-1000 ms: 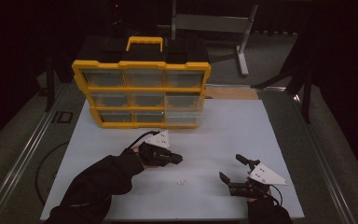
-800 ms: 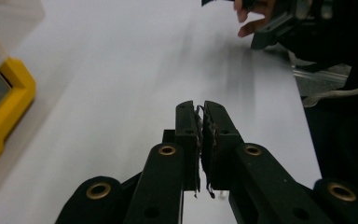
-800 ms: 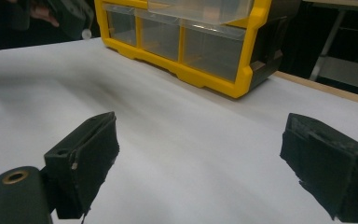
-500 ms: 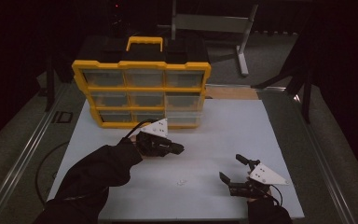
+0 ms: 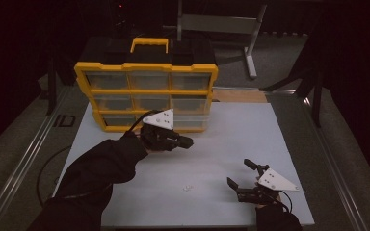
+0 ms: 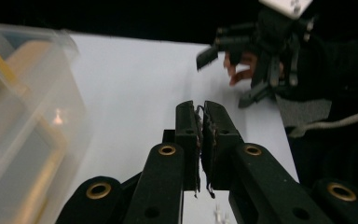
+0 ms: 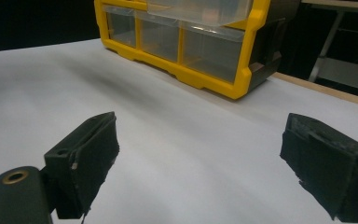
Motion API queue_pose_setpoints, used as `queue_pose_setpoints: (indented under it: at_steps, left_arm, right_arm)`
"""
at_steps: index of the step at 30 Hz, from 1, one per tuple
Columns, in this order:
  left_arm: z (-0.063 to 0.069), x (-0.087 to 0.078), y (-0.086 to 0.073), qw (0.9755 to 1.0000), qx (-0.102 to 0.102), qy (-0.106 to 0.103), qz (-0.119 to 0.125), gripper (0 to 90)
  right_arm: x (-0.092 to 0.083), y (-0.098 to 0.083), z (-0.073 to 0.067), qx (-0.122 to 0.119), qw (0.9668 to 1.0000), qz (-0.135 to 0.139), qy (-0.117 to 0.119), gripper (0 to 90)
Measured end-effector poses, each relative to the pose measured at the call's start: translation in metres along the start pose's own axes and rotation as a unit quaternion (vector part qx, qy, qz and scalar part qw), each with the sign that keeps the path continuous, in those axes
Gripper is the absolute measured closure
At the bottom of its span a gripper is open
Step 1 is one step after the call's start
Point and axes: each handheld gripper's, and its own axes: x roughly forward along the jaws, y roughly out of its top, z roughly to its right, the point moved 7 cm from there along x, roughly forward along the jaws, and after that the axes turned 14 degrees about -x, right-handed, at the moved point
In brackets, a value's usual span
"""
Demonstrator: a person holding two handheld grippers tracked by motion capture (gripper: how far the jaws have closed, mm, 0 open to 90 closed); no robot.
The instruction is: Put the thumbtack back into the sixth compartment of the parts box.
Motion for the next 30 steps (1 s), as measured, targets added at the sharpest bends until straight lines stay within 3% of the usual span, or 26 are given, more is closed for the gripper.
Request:
queue_pose_setpoints:
  at_steps: [6, 13, 16, 20, 26, 27, 30]
  left_arm:
    - [-0.011, -0.012, 0.024, 0.9997, -0.005, 0.005, 0.025, 85.8]
    - [-0.025, -0.015, 0.039, 0.9988, -0.017, 0.014, 0.045, 85.8]
    - [-0.037, -0.015, 0.046, 0.9977, -0.023, 0.026, 0.059, 85.8]
    - [-0.053, -0.014, 0.051, 0.9955, -0.047, 0.040, 0.072, 85.7]
    - [-0.065, -0.012, 0.054, 0.9932, -0.061, 0.055, 0.082, 85.7]
    - [-0.071, -0.013, 0.056, 0.9913, -0.070, 0.066, 0.089, 85.7]
    - [-0.077, -0.013, 0.055, 0.9891, -0.086, 0.077, 0.092, 85.7]
  right_arm:
    - [0.000, 0.000, 0.000, 0.000, 1.0000, 0.000, 0.001, 10.8]
    - [0.000, 0.000, 0.000, 0.001, 1.0000, 0.000, 0.000, 10.8]
    - [0.000, 0.000, 0.000, 0.000, 1.0000, 0.001, 0.001, 10.9]
    - [-0.001, 0.000, 0.001, 0.003, 1.0000, 0.002, 0.000, 10.8]
    - [-0.001, 0.000, 0.000, 0.000, 1.0000, 0.003, 0.001, 10.8]
    - [-0.001, 0.000, 0.000, 0.000, 1.0000, 0.003, 0.001, 10.9]
    - [-0.001, 0.000, 0.001, 0.003, 1.0000, 0.003, 0.000, 10.9]
